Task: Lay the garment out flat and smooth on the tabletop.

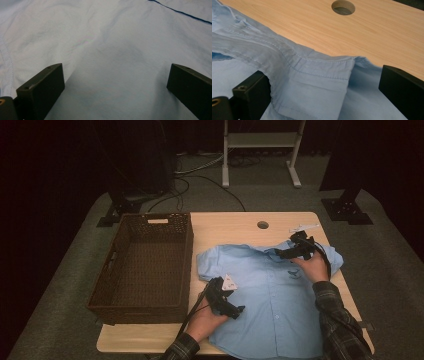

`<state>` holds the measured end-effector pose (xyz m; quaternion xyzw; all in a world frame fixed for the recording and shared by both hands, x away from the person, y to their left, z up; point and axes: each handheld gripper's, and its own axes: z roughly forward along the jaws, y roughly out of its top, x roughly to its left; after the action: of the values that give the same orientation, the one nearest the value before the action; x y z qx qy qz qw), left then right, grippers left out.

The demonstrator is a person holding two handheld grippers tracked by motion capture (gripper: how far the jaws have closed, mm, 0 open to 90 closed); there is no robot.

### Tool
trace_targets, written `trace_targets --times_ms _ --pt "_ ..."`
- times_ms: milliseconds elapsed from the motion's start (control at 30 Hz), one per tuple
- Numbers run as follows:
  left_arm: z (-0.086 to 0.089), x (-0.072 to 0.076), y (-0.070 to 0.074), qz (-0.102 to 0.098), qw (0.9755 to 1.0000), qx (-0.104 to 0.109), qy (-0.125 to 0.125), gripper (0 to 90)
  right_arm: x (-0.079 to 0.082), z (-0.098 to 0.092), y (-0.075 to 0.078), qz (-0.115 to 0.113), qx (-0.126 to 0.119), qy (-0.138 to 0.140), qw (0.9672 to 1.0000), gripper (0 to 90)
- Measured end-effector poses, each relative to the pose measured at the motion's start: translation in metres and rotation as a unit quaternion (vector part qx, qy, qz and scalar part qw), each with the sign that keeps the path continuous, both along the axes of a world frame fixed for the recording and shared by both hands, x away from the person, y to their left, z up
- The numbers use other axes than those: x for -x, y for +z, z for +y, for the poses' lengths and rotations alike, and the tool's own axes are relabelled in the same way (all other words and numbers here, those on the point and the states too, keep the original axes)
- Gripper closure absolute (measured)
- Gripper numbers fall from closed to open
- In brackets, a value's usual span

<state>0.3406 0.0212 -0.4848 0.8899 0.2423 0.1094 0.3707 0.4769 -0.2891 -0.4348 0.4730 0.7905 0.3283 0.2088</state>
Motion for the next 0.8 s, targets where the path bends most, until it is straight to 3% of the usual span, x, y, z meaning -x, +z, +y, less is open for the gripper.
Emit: trace_targets --times_ms 400,600,800 --pt "0.0 0.0 0.0 0.0 1.0 0.001 0.0 0.1 -0.019 0.002 0.009 -0.012 0.006 -0.011 0.9998 1.9" --pt "0.0 0.0 0.0 -0.001 1.0 0.001 0.0 0.1 -0.027 0.004 0.007 -0.018 0.012 -0.016 0.9996 1.9" --pt "0.0 0.0 0.0 0.0 1.0 0.001 0.0 0.1 -0.04 0.005 0.001 -0.009 0.017 -0.02 0.9996 1.9"
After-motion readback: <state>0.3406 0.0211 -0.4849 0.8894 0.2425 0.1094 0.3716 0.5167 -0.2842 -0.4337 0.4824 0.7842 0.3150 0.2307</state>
